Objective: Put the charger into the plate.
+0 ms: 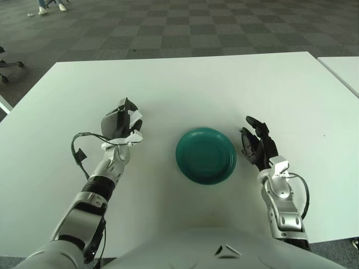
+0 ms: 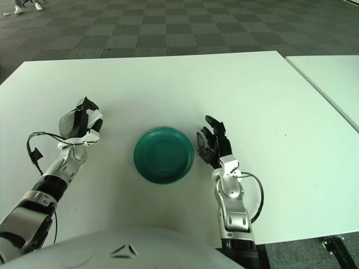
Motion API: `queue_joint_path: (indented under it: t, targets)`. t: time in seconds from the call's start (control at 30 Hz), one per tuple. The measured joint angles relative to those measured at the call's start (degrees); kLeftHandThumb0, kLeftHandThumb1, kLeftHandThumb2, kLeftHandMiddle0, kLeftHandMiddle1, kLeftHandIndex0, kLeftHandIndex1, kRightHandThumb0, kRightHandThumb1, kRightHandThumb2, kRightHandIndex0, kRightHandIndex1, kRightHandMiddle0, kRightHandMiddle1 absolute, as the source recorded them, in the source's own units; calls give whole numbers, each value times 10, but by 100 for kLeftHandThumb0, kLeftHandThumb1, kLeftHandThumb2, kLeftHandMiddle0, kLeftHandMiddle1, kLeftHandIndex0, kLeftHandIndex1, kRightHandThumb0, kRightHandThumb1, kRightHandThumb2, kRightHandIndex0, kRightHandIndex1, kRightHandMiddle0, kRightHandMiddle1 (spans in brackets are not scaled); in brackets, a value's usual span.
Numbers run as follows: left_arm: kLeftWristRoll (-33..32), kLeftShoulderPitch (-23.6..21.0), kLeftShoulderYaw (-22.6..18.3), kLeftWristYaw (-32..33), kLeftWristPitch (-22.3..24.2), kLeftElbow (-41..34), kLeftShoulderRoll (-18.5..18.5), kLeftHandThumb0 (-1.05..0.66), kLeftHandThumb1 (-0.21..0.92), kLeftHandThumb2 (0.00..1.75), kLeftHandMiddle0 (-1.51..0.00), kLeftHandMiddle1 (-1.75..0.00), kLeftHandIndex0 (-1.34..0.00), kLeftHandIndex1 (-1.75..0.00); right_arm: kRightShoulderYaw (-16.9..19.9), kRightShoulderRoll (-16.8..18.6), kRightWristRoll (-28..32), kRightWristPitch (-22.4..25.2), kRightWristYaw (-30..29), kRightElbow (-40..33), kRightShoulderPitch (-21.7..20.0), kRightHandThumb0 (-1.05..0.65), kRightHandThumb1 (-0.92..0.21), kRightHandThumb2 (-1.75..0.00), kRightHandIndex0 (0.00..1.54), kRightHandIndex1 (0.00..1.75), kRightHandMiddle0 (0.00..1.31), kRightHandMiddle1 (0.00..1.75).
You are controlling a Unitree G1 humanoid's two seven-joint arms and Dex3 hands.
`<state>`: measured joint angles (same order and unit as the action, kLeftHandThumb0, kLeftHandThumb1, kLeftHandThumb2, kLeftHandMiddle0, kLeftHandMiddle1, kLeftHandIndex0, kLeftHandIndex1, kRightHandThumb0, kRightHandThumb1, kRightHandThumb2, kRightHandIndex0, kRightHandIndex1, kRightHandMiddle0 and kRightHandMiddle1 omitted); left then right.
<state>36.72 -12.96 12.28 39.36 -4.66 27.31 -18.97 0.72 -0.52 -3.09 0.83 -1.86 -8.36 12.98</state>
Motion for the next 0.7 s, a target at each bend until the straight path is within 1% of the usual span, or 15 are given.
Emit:
queue_joint_path:
  t: [0.2, 0.33, 0.5, 0.63, 0.7]
  targets:
    - [24, 28, -9, -25, 28, -125, -2, -47, 30, 133, -122, -175, -62, -175, 0, 0, 0, 0, 0, 0, 0, -65, -92, -60, 29, 0, 0, 62]
    - [52, 32, -14, -43, 41, -209, -12, -47, 30, 133, -121, -175, -61, -175, 1, 0, 0, -1, 0, 0, 0, -65, -92, -60, 29, 0, 0, 62]
    - [91, 35, -20, -83, 56, -326, -21, -47, 30, 133, -121, -175, -61, -175, 1, 0, 0, -1, 0, 1, -1, -65, -92, -60, 29, 0, 0, 62]
    - [126, 49, -3, -128, 54, -415, -24, -48, 29, 134, -120, -175, -62, -175, 2, 0, 0, 0, 0, 5, -2, -65, -92, -60, 29, 0, 0, 62]
    - [131, 56, 10, -149, 39, -434, -24, -48, 29, 134, -120, -175, -63, -175, 2, 0, 0, 0, 0, 6, -3, -65, -92, -60, 29, 0, 0, 62]
